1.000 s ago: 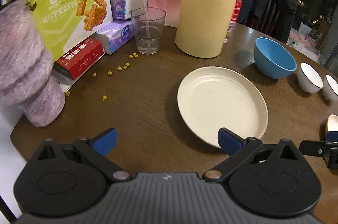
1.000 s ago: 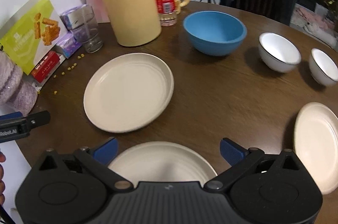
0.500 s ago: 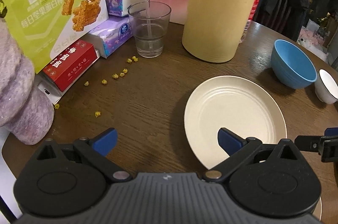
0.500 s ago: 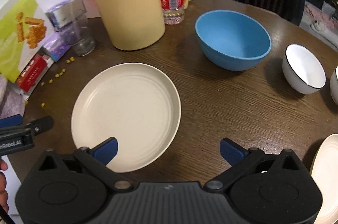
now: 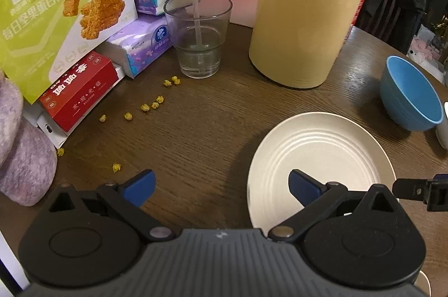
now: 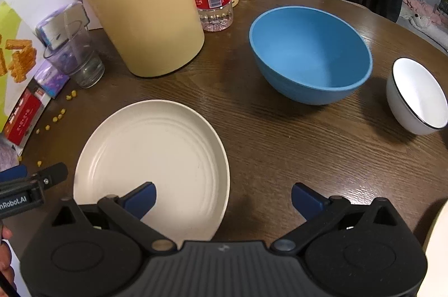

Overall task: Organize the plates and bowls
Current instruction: 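Move both grippers forward to the rim of the cream plate near the thermos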

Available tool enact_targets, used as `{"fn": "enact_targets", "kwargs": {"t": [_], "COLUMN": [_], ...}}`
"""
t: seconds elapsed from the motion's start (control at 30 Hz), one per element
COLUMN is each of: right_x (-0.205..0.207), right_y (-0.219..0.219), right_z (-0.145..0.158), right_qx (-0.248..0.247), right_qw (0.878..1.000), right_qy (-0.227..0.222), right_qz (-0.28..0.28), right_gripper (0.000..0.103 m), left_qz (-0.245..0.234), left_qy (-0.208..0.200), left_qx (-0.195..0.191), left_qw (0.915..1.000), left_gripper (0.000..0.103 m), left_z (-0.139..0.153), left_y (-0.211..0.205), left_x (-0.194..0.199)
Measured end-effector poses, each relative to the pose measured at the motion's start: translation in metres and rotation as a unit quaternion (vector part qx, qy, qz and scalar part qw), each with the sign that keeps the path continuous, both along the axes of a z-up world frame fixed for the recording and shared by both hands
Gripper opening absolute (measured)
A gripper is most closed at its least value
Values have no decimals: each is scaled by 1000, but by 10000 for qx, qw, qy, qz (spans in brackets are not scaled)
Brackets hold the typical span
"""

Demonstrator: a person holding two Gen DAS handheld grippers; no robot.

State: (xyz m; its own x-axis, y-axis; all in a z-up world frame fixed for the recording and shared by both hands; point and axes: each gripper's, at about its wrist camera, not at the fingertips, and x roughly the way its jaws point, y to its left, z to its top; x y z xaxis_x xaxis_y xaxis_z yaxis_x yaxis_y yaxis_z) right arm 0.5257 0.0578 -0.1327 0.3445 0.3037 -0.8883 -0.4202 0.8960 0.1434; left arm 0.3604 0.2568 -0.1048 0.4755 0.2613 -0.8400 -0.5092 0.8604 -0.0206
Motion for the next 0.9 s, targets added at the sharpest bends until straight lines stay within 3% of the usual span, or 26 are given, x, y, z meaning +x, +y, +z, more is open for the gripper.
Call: {"fn": "enact_targets", "kwargs": {"t": [0.6, 0.9], "right_x": [33, 36], "right_y": [11, 15], "right_z": [-23, -31], "right_qx": [76, 110], "right_qw": [9996, 9993], "right_qy": [241, 348], "right_qz": [-152, -101], "right_gripper": [101, 95], "left_qz": [139, 195], "left_qy": [384, 494], "left_qx": [-319, -428], "left_qw": [9987, 9977], "left_gripper": [103, 103], "left_z": [-30, -37], "left_y": [19, 22], "left_x": [28, 30]}}
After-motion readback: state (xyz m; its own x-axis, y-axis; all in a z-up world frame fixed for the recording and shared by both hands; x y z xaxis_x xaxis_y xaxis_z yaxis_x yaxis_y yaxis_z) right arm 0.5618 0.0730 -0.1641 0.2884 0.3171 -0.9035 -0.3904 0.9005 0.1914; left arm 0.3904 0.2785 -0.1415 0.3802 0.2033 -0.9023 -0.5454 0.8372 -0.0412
